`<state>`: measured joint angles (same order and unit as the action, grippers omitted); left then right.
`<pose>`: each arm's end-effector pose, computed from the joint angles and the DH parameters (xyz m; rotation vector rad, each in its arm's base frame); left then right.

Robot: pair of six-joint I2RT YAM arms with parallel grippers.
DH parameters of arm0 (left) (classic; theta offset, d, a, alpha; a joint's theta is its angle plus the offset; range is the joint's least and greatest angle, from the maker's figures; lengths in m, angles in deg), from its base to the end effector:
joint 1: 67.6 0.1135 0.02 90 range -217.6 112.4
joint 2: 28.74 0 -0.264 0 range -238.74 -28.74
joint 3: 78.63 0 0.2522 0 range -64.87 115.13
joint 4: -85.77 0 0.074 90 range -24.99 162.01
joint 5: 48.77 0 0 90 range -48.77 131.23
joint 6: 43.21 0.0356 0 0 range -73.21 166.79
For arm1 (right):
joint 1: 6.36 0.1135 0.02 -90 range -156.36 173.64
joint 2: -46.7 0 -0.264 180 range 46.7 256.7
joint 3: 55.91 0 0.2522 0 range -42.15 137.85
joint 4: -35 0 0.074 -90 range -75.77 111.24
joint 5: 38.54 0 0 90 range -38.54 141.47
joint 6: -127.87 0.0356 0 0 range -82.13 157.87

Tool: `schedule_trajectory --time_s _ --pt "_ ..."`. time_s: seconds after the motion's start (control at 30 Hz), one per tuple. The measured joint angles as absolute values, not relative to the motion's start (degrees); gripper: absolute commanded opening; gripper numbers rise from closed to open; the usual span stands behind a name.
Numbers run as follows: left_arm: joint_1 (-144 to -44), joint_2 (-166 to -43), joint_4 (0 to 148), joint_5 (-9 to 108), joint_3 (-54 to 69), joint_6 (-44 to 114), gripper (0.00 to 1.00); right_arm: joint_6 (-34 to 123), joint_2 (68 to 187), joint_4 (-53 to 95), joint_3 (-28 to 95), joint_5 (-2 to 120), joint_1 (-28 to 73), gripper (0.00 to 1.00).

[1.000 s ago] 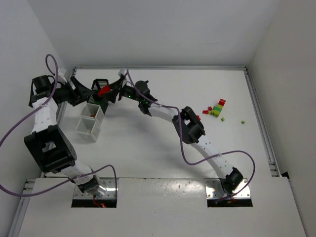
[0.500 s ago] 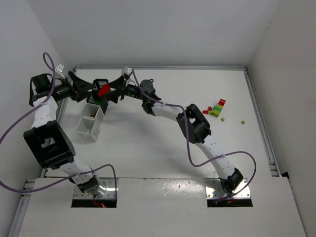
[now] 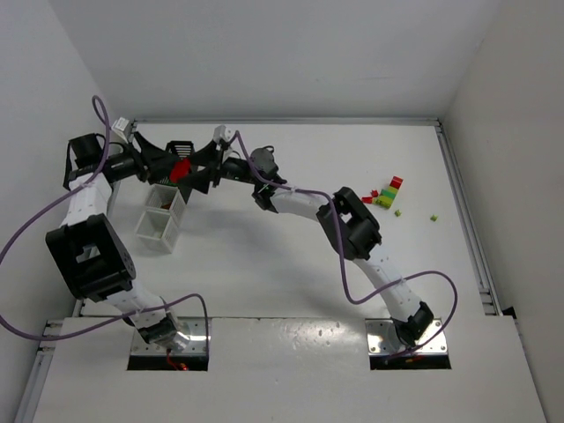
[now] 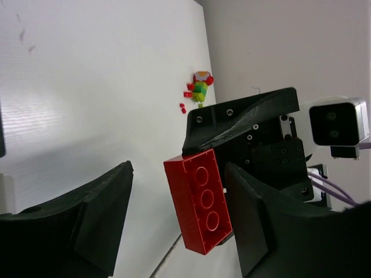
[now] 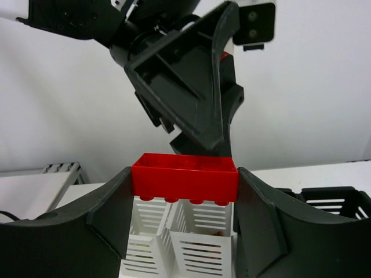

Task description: Sort the legos into containers by color

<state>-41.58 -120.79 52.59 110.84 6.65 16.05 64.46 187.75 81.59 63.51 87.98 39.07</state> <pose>0.3257 0.1219 0.2921 -0.3701 2.0165 -1.3919 0.3728 0.4087 0.2298 -0.8152 1.0904 1.4377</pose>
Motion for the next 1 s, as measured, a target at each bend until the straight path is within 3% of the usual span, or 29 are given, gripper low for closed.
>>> schedule_trajectory --time_s 0.13,0.33,0.37,0.4,0.5,0.53,0.6,0.67,0.83,1.0 --pt "-43.4 -120.8 54.0 113.5 4.5 14.8 0.6 64.4 187.7 81.7 63.4 88.0 39.6 0.0" --pt "-45.4 -120.8 56.7 115.5 2.3 11.7 0.34 63.3 187.7 81.9 63.0 89.1 39.6 0.02" --pt "-45.4 -120.8 57.0 115.5 2.1 11.5 0.25 63.1 187.7 82.1 62.8 89.1 39.6 0.08" --pt "-45.4 -120.8 57.2 115.6 1.9 11.5 0.2 63.0 187.6 82.3 62.5 89.1 39.6 0.23" --pt "-45.8 -120.8 57.3 116.1 1.5 11.5 0.1 62.2 185.9 82.9 59.4 88.5 39.6 0.53" --pt "-46.0 -120.8 57.0 116.7 1.5 11.5 0.08 61.9 184.6 83.0 57.5 88.1 39.6 0.67" --pt "-46.7 -120.8 57.0 117.8 1.6 11.5 0.07 61.1 181.4 83.1 52.9 87.4 39.4 0.78" --pt "-46.8 -120.8 57.1 117.8 2.2 11.9 0.07 60.8 176.7 83.3 45.9 87.3 39.0 0.86" --pt "-46.1 -121.0 57.7 117.7 7.4 13.2 0.06 57.7 162.7 81.4 28.3 87.1 37.1 0.93" --pt "-46.1 -122.9 58.4 115.0 12.9 14.9 0.02 53.8 151.6 73.4 20.9 85.0 34.0 0.91"
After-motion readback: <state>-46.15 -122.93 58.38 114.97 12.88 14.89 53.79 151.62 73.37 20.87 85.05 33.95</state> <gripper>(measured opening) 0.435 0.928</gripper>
